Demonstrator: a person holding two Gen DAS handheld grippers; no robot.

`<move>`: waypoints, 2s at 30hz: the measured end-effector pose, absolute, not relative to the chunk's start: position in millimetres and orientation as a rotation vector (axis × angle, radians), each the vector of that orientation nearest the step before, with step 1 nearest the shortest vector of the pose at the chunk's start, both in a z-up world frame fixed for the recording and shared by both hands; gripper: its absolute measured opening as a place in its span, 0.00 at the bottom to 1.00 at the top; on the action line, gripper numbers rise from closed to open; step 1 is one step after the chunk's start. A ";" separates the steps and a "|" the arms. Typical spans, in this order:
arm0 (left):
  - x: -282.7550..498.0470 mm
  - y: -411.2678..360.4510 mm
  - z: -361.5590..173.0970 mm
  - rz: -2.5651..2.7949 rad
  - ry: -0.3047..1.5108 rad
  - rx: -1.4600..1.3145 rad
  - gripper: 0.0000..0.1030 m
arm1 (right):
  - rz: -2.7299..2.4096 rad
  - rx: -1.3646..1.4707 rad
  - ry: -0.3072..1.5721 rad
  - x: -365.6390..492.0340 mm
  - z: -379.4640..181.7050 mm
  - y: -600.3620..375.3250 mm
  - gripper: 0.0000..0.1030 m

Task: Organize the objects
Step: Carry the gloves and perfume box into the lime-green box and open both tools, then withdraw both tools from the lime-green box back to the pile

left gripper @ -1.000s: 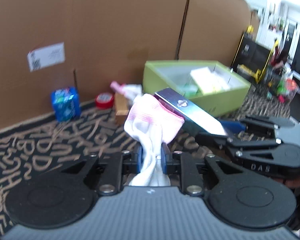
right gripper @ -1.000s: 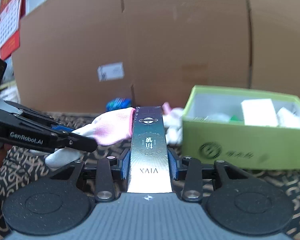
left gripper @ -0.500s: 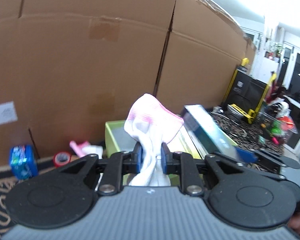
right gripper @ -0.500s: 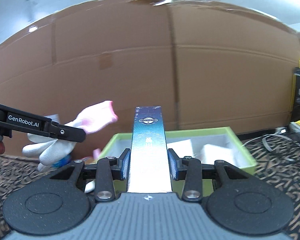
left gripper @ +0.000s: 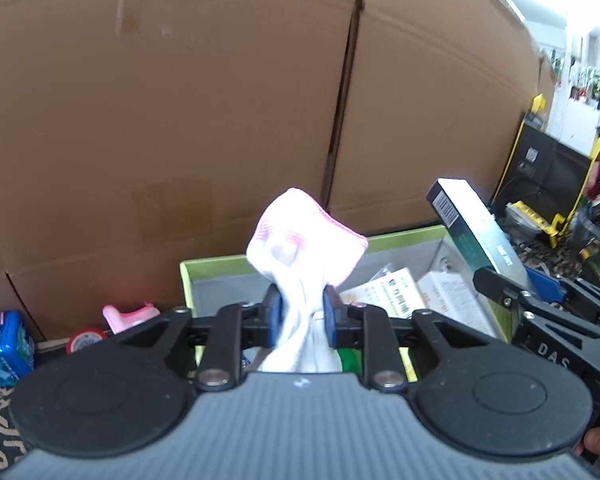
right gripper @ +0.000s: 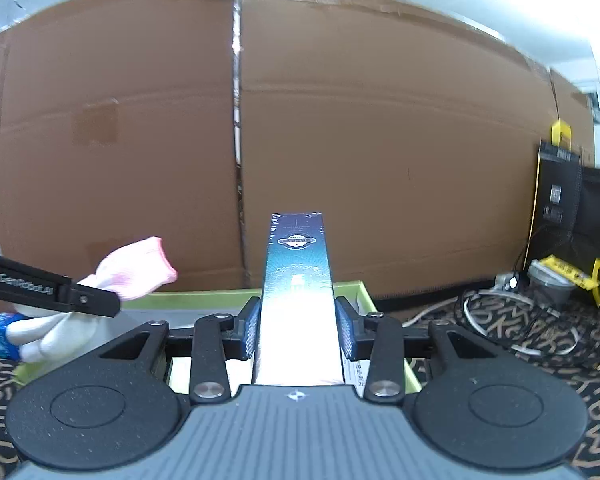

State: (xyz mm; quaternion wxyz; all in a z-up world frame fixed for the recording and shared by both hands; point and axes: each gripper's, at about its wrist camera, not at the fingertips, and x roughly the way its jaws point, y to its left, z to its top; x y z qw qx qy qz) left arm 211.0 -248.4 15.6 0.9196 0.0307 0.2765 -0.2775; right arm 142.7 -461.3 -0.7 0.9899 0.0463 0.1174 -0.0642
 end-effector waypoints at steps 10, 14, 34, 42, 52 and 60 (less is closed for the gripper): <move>200.3 -234.3 -4.8 -0.563 0.492 0.083 1.00 | -0.163 0.024 0.262 138.0 -23.4 -453.6 0.75; 191.7 -227.6 1.0 -0.582 0.487 0.069 1.00 | -0.161 0.027 0.262 134.1 -18.8 -451.2 0.77; 110.2 -108.6 28.9 -0.522 0.448 0.042 1.00 | 0.059 -0.059 0.167 80.9 12.4 -348.6 0.85; 109.2 -36.9 2.2 -0.398 0.512 -0.033 1.00 | 0.199 -0.118 0.220 78.3 -6.0 -290.6 0.85; 146.1 22.5 -23.2 -0.245 0.613 -0.101 1.00 | 0.290 -0.143 0.351 108.6 -22.1 -229.3 0.60; 176.4 32.1 -30.5 -0.197 0.638 -0.095 1.00 | 0.204 -0.169 0.442 162.9 -37.7 -194.0 0.55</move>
